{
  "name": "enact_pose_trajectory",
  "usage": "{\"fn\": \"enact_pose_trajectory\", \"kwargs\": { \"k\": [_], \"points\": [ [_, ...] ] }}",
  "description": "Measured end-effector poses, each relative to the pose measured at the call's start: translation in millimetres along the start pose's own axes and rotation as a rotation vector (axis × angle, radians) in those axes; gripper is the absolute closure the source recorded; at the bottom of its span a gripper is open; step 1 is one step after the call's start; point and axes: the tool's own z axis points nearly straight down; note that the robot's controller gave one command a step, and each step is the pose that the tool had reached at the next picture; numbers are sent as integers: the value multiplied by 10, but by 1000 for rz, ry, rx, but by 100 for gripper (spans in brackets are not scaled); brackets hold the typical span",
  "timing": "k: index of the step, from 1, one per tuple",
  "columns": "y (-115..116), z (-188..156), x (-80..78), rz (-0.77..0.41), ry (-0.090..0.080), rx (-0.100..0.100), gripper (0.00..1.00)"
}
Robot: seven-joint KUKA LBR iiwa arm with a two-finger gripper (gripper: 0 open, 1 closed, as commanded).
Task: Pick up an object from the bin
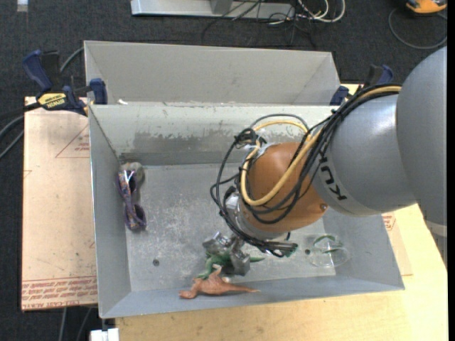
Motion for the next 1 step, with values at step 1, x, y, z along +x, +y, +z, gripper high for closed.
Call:
{"fn": "enact_pose_trajectory", "kwargs": {
  "k": [1],
  "points": [
    [26,53,-13,26,3,-3,100]
  ]
}}
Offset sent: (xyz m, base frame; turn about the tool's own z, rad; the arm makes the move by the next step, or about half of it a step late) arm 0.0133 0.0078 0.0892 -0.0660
